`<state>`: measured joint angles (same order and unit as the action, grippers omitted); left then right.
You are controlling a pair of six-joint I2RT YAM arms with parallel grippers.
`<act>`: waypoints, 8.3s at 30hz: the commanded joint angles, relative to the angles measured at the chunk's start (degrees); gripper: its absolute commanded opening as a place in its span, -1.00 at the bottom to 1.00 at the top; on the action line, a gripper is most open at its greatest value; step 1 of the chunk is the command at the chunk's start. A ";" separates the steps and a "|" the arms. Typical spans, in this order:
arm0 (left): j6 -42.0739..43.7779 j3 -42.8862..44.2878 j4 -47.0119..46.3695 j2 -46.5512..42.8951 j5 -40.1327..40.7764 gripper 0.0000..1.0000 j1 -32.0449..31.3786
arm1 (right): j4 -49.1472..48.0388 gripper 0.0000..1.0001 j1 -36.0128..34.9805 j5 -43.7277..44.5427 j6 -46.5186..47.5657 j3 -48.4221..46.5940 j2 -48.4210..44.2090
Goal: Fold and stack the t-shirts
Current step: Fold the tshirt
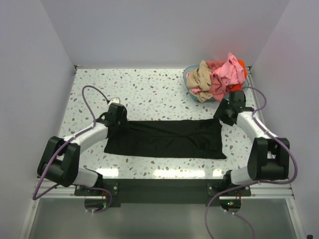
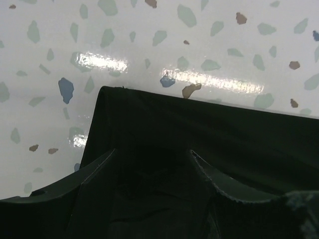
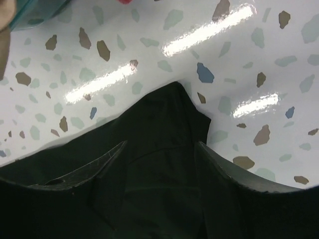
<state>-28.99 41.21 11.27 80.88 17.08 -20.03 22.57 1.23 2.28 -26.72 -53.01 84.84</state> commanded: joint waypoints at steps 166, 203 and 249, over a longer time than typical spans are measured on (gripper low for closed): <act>-3.70 -2.62 -5.99 3.76 -4.69 0.97 -1.15 | 8.46 0.08 -2.29 -0.09 -3.25 4.50 -0.73; -2.38 -4.82 -5.82 6.13 -0.64 1.00 -1.15 | 11.53 -0.42 2.63 5.45 4.57 -6.76 3.17; -2.30 -3.95 -5.47 7.89 -1.17 1.00 -1.15 | 3.62 -0.14 -43.25 11.07 -1.67 2.74 3.05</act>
<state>-31.18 38.11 2.46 86.30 17.39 -21.41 28.14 -41.45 11.11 -27.35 -47.92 87.07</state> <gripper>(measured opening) 0.997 0.435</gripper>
